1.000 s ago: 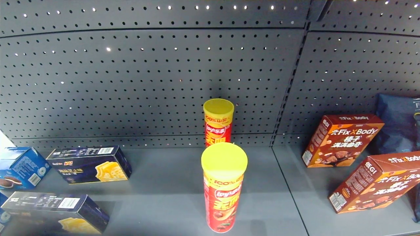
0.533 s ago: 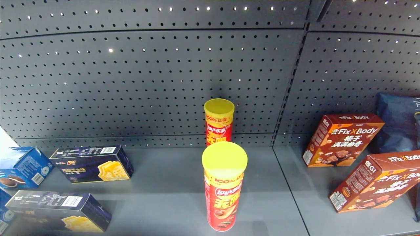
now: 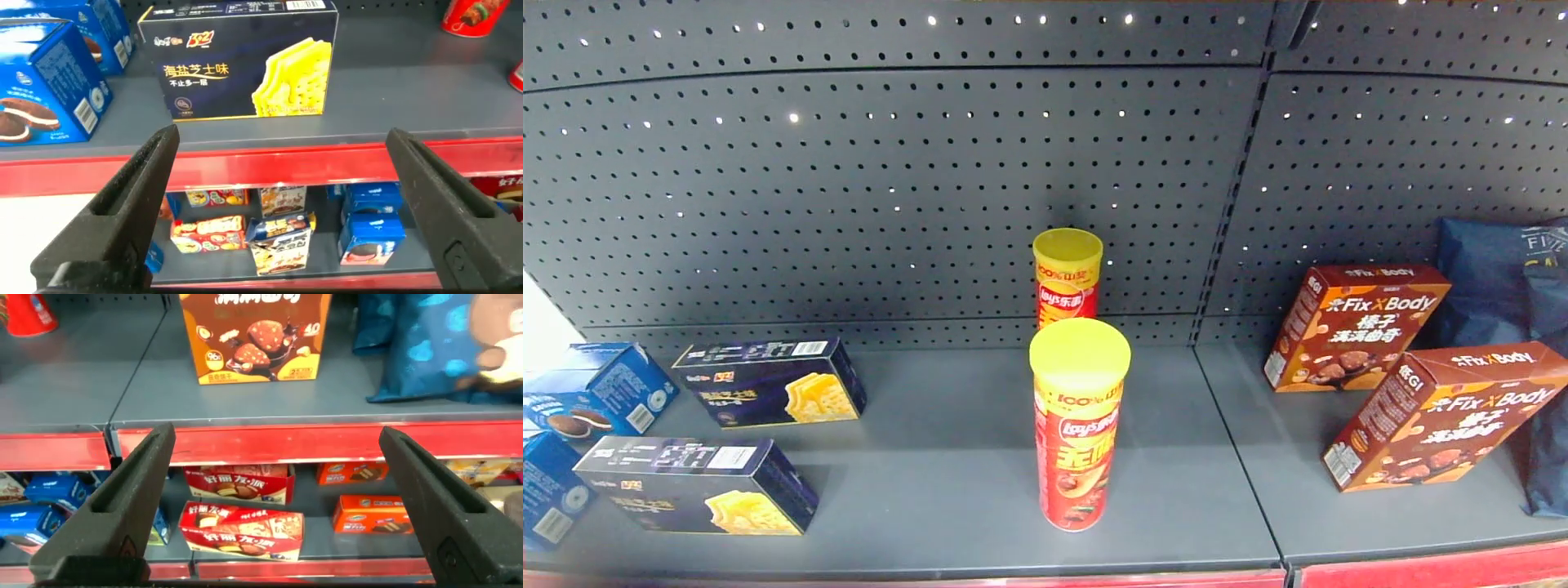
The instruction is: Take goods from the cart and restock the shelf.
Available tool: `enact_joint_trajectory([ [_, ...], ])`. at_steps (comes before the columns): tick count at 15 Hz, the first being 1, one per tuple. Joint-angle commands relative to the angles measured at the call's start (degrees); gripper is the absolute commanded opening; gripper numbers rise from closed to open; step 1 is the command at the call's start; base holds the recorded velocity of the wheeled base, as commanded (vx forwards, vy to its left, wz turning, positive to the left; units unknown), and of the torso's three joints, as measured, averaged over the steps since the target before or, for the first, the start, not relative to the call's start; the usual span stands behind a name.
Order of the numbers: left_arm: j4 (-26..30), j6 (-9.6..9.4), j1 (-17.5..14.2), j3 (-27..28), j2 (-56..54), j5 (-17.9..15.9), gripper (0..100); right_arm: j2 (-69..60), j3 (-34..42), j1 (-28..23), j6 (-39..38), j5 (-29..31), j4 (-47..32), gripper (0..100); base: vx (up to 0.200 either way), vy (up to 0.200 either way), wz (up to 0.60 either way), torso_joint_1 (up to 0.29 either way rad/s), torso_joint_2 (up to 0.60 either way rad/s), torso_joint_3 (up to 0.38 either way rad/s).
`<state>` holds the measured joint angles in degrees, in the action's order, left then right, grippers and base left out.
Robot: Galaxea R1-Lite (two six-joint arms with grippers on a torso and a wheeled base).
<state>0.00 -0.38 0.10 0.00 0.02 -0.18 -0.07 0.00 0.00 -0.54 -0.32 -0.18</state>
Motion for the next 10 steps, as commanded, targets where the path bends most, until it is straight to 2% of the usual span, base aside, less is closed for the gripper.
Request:
enact_joint_trajectory([
  [1, 0.0, -0.06, 0.0, 0.0, 0.0, 0.0, 100, 0.1, 0.0, 0.0, 0.0, 0.0, 0.0, 100, 0.0, 0.0, 0.6, 0.012, 0.0, 0.007],
  [2, 0.0, 0.03, 0.0, 0.0, 0.0, 0.0, 100, 0.1, 0.0, 0.0, 0.0, 0.0, 0.0, 100, 0.0, 0.0, 0.6, 0.002, 0.0, 0.002],
  [10, 0.0, 0.03, 0.0, 0.0, 0.0, 0.0, 100, 0.1, 0.0, 0.0, 0.0, 0.0, 0.0, 100, 0.0, 0.0, 0.0, 0.0, 0.0, 0.0],
])
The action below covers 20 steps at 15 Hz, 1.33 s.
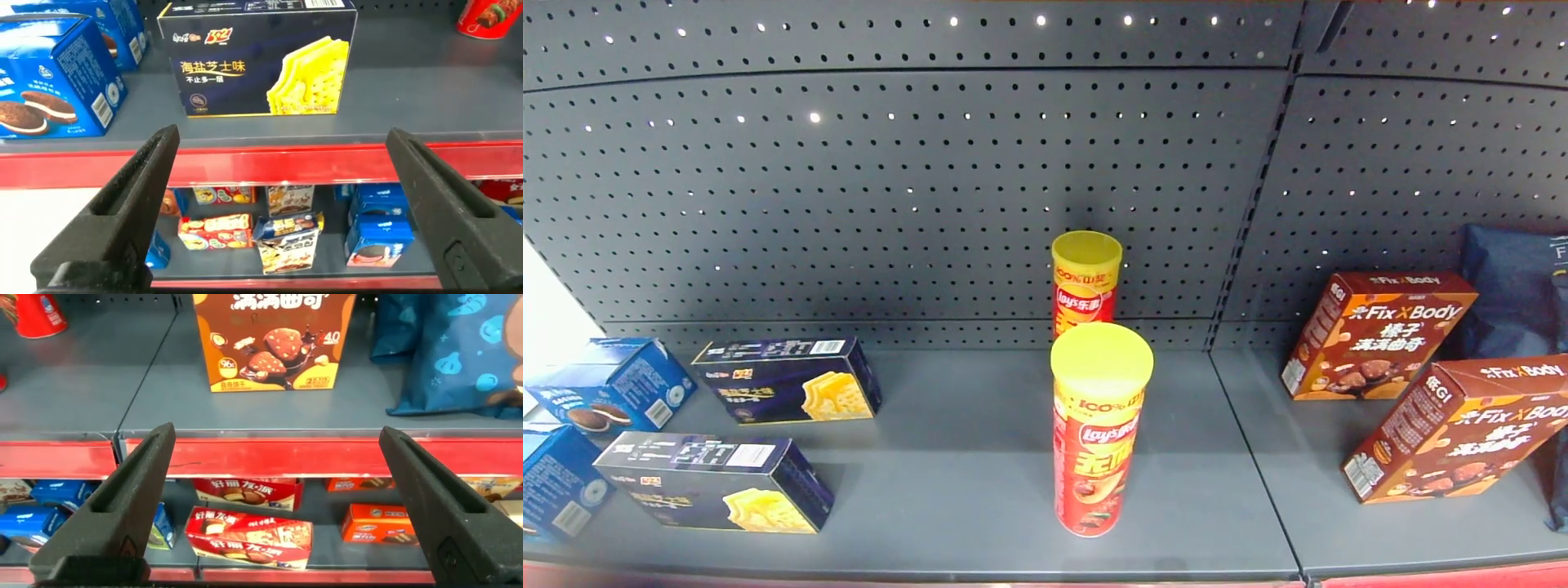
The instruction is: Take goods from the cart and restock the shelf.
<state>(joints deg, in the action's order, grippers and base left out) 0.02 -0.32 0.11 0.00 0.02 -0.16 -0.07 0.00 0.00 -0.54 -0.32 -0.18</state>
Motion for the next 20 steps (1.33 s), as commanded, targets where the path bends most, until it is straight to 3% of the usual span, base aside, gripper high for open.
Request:
enact_joint_trajectory([
  [1, 0.0, -0.03, 0.0, 0.0, 0.0, 0.0, 100, 0.1, 0.0, 0.0, 0.0, 0.0, 0.0, 100, 0.0, 0.0, 0.0, 0.0, 0.0, 0.0],
  [20, 0.0, 0.23, 0.0, 0.0, 0.0, 0.2, 100, 0.1, 0.0, 0.0, 0.0, 0.0, 0.0, 100, 0.0, 0.0, 0.0, 0.0, 0.0, 0.0],
])
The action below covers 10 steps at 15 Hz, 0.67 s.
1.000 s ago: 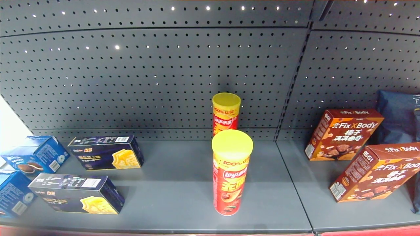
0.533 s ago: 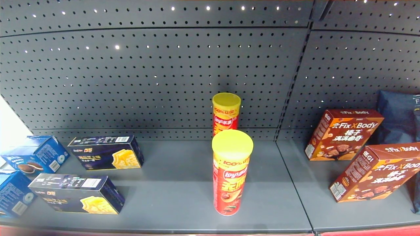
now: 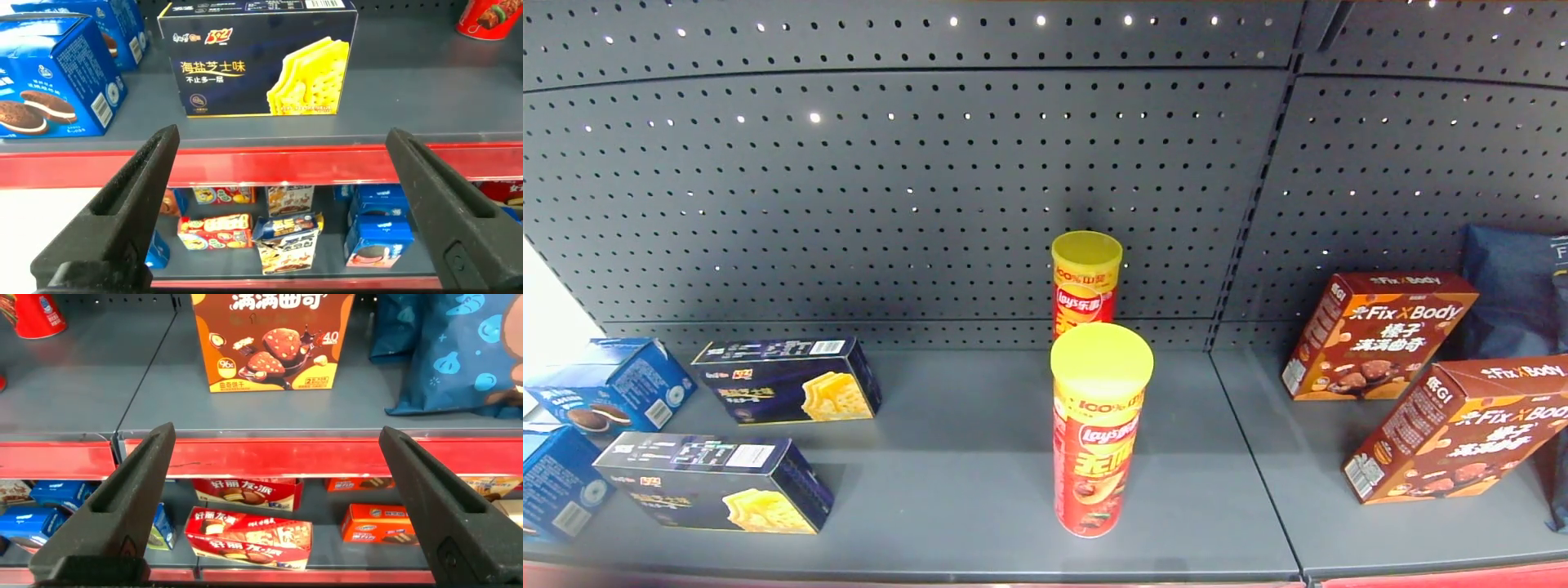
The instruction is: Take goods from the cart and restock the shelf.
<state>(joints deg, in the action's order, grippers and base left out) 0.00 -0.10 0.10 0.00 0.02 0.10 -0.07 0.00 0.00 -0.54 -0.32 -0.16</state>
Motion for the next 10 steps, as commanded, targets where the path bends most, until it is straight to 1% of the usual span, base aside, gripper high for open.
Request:
enact_joint_trajectory([
  [1, 0.0, 0.01, 0.0, 0.0, 0.0, 0.1, 100, 0.1, 0.0, 0.0, 0.0, 0.0, 0.0, 100, 0.0, 0.0, 0.0, 0.0, 0.0, 0.0],
  [10, 0.0, 0.01, 0.0, 0.0, 0.0, 0.0, 100, 0.1, 0.0, 0.0, 0.0, 0.0, 0.0, 100, 0.0, 0.0, 0.0, 0.0, 0.0, 0.0],
])
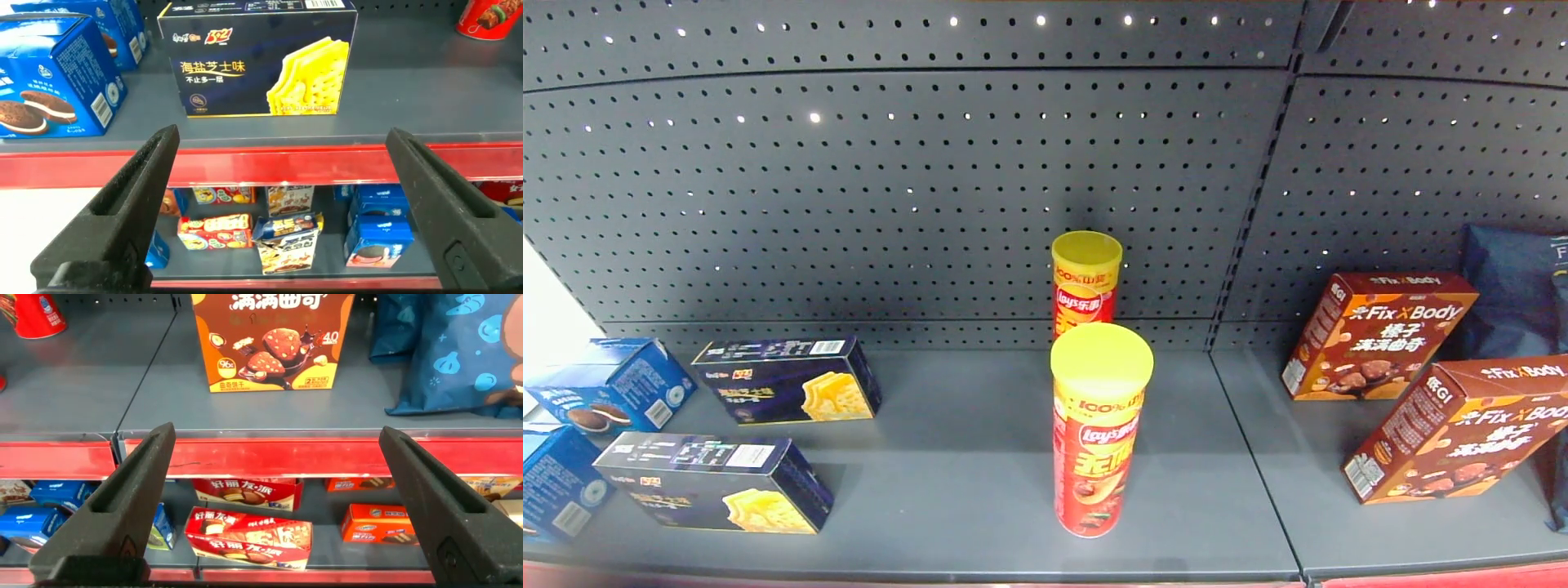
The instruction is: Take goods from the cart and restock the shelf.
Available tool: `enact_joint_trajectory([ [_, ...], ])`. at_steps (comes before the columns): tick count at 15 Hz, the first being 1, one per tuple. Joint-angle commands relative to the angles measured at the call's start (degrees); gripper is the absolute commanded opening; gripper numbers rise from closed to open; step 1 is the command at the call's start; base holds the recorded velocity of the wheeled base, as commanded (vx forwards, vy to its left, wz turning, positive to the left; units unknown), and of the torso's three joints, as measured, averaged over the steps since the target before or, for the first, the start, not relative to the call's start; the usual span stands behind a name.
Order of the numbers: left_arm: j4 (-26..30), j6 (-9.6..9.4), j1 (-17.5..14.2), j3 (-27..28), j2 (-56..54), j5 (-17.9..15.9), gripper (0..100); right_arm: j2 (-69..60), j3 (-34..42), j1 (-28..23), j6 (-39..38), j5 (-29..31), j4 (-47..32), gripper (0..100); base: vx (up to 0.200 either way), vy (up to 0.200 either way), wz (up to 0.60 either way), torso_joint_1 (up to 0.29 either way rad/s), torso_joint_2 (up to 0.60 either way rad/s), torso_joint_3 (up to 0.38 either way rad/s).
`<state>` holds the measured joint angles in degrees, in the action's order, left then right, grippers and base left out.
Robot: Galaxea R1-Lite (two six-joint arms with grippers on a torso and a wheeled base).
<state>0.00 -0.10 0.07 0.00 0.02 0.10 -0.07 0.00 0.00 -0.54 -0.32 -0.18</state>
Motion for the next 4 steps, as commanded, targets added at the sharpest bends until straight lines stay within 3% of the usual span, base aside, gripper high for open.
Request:
enact_joint_trajectory([
  [1, 0.0, 0.01, 0.0, 0.0, 0.0, 0.0, 100, 0.1, 0.0, 0.0, 0.0, 0.0, 0.0, 100, 0.0, 0.0, 0.0, 0.0, 0.0, 0.0],
  [4, 0.0, 0.01, 0.0, 0.0, 0.0, 0.0, 100, 0.1, 0.0, 0.0, 0.2, 0.1, 0.0, 100, 0.0, 0.0, 0.0, 0.0, 0.0, 0.0],
])
